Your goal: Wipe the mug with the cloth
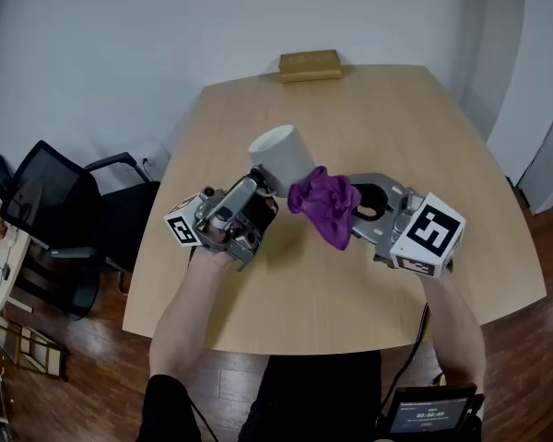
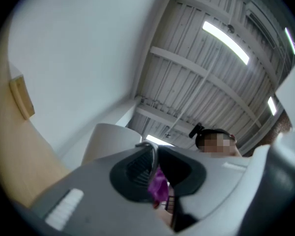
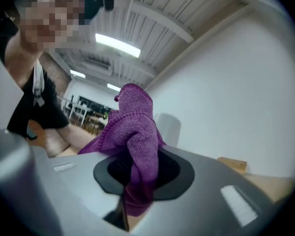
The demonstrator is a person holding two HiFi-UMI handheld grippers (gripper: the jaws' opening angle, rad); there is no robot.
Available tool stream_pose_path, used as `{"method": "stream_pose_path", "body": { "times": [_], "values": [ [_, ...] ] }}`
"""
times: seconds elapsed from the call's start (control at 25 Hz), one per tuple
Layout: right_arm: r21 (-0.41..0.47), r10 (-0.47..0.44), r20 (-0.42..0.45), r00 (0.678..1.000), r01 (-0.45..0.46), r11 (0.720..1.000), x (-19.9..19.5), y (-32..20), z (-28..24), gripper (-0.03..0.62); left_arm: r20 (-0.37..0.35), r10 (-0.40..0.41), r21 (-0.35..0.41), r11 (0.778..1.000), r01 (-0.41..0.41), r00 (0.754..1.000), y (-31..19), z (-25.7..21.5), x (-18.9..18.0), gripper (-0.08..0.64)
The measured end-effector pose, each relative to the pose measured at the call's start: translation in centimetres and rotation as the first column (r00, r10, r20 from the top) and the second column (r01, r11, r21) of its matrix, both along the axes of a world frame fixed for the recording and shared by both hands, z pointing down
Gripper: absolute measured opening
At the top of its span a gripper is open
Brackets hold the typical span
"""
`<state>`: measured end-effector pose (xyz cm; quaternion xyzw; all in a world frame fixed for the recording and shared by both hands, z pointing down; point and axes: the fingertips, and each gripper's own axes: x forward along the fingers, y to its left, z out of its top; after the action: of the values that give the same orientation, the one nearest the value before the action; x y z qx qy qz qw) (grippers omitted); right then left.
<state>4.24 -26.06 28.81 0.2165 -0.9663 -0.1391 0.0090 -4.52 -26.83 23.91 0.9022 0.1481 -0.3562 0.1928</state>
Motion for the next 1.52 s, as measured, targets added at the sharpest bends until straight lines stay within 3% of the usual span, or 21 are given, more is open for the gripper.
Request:
{"method": "stream_pose_path", "body": {
  "times": [0.04, 0.12, 0.2, 0.28, 0.4, 0.68, 0.76, 0.84, 0.88, 0.96, 1.04, 1.12, 1.32, 1.52],
  "values": [
    [0.024, -0.004, 0.127, 0.992, 0.001, 1.000, 1.4, 0.4, -2.6, 0.075, 0.001, 0.015, 0.014, 1.000, -0.015, 1.000, 0.4, -0.1, 0.1, 0.061],
    [0.100, 0.011, 0.327, 0.945, -0.047, 0.994, 4.1, 1.1, -6.9, 0.075, 0.021, 0.051, 0.053, 0.997, -0.052, 0.998, 1.6, -0.1, 0.7, 0.061],
    [0.169, 0.031, 0.405, 0.914, -0.108, 0.980, 5.5, 1.8, -8.7, 0.075, 0.062, 0.086, 0.102, 0.991, -0.092, 0.994, 3.3, 0.1, 2.0, 0.061],
    [0.212, 0.035, 0.394, 0.918, -0.128, 0.969, 5.3, 2.2, -8.7, 0.075, 0.098, 0.110, 0.145, 0.982, -0.124, 0.989, 4.8, 0.4, 3.3, 0.063],
    [0.243, 0.027, 0.307, 0.951, -0.105, 0.964, 3.3, 2.6, -7.5, 0.075, 0.101, 0.127, 0.165, 0.976, -0.143, 0.987, 5.8, 0.3, 4.2, 0.064],
    [0.157, -0.059, 0.094, 0.994, 0.043, 0.987, -0.6, 2.8, -3.2, 0.074, -0.045, 0.087, 0.166, 0.983, -0.079, 0.995, 4.2, -1.4, 0.0, 0.062],
    [0.109, -0.057, -0.012, 0.998, 0.058, 0.992, -1.5, 2.5, -1.2, 0.074, -0.058, 0.067, 0.163, 0.985, -0.057, 0.996, 3.5, -1.3, -0.9, 0.062],
    [0.102, -0.025, -0.058, 0.998, 0.031, 0.994, -1.0, 1.6, -0.4, 0.075, -0.067, 0.064, 0.161, 0.986, -0.053, 0.996, 3.1, -1.1, -1.4, 0.063],
    [0.109, -0.009, -0.025, 1.000, 0.011, 0.994, -0.2, 1.0, -1.0, 0.074, -0.067, 0.069, 0.165, 0.985, -0.058, 0.995, 3.1, -1.1, -1.4, 0.062],
    [0.116, -0.006, 0.159, 0.987, -0.012, 0.993, 2.2, 0.8, -4.1, 0.075, -0.053, 0.096, 0.185, 0.979, -0.084, 0.994, 3.6, -1.0, -1.1, 0.063],
    [0.144, -0.030, 0.360, 0.932, -0.024, 0.989, 4.4, 1.8, -7.6, 0.075, -0.020, 0.132, 0.214, 0.969, -0.125, 0.991, 4.8, -0.7, -0.3, 0.063],
    [0.185, -0.044, 0.444, 0.895, -0.043, 0.982, 5.4, 2.8, -9.1, 0.075, 0.016, 0.166, 0.237, 0.957, -0.165, 0.986, 6.1, -0.3, 0.9, 0.063],
    [0.199, -0.050, 0.370, 0.928, -0.026, 0.980, 3.4, 2.9, -7.7, 0.075, 0.049, 0.205, 0.248, 0.946, -0.211, 0.977, 7.5, 0.3, 2.9, 0.064],
    [0.174, -0.091, 0.261, 0.961, 0.046, 0.984, 1.0, 2.6, -5.3, 0.074, -0.067, 0.167, 0.244, 0.959, -0.146, 0.984, 6.3, -1.2, -0.1, 0.063]
  ]
}}
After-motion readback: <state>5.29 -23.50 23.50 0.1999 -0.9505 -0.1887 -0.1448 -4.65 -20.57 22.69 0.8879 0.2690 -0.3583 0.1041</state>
